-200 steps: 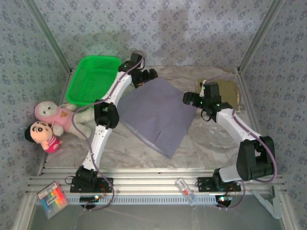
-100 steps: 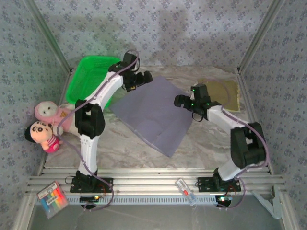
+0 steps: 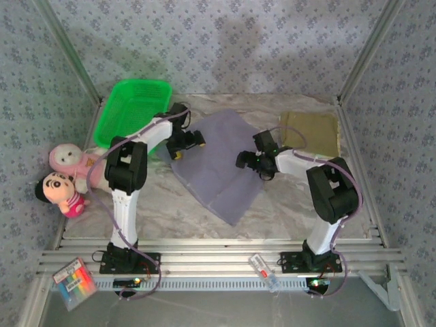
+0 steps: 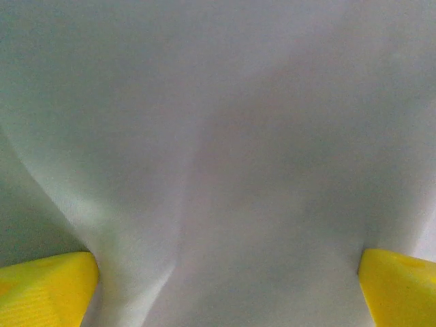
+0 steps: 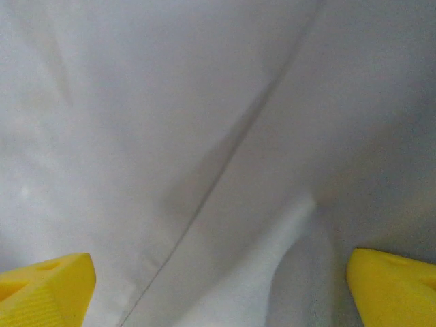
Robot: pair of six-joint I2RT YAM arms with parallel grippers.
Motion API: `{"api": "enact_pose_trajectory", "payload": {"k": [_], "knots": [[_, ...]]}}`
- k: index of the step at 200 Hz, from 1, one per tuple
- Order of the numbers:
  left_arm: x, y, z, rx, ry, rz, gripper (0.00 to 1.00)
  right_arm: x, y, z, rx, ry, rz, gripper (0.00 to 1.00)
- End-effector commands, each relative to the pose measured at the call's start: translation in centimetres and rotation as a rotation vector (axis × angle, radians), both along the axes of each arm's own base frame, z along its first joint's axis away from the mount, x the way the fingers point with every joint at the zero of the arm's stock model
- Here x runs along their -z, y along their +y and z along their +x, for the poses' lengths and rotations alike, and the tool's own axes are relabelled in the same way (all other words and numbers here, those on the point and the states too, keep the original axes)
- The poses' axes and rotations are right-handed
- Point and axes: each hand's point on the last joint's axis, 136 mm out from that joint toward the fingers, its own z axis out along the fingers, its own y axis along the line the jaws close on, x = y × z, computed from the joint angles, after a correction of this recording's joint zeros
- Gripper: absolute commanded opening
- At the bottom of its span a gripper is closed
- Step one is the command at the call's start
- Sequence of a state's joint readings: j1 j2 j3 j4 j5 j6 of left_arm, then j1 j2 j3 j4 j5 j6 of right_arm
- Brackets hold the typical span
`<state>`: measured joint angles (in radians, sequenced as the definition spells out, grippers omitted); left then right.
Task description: Fold and stack the skirts
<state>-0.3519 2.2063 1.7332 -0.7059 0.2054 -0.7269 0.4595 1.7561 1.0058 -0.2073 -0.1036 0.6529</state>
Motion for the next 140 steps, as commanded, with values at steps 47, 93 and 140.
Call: {"api": "enact_pose_trajectory", "payload": {"k": [47, 93, 140], "knots": [[-1.2, -10.0, 5.4, 0.302, -0.099, -0.067, 0.99, -5.0, 4.0, -1.7, 0.156, -0.040, 0.181, 1.00], [-11.7, -5.8, 8.7, 0.262, -0.335, 0.038, 0.99, -5.0, -3.7, -1.0, 0.204, -0.052, 0.096, 1.00], [-7.7, -8.0, 4.9, 0.322, -0.208, -0.031, 0.99, -1.8, -5.8, -1.7, 0.157, 0.087, 0.081, 1.00]]}}
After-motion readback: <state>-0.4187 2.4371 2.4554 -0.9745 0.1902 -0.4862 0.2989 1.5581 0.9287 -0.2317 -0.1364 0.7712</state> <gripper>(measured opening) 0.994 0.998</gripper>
